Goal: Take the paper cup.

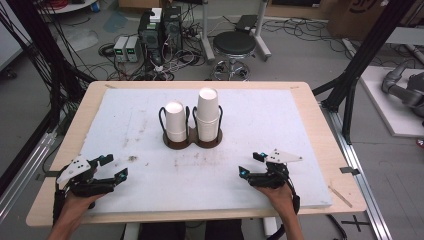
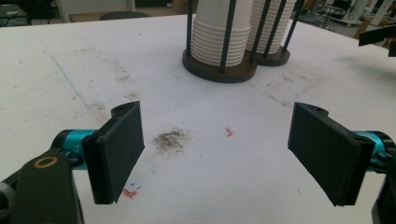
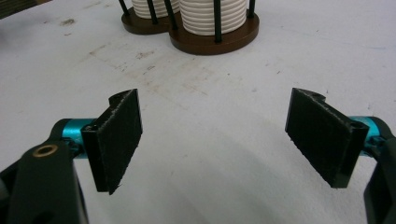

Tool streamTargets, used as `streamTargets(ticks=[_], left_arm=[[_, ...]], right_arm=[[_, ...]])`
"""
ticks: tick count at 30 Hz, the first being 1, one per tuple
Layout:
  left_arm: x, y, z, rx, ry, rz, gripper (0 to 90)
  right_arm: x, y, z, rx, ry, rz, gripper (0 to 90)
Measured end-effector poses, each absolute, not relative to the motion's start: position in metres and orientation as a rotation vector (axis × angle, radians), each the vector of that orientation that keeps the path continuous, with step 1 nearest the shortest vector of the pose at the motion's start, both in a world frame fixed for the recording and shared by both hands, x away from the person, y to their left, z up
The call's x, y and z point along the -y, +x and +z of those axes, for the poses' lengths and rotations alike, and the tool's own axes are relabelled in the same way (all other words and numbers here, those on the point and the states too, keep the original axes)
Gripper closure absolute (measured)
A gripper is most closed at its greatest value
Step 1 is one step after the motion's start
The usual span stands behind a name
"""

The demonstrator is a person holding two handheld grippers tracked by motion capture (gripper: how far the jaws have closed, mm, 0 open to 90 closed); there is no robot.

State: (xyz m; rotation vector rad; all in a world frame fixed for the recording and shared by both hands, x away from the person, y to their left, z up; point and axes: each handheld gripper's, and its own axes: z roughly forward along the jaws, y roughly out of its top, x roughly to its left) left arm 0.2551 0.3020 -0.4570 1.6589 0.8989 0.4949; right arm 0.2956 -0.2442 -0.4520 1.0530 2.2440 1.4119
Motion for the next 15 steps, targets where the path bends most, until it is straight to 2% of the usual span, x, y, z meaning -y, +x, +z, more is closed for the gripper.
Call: streamTargets(ticks=[15], left_arm=[[-0.3018,0.2557,-0.4569,-0.899,1.668,0.492,18.3]], right_arm=[[0.2447,0.2961,-0.452,-2.248,1.056,1.418,19.4]])
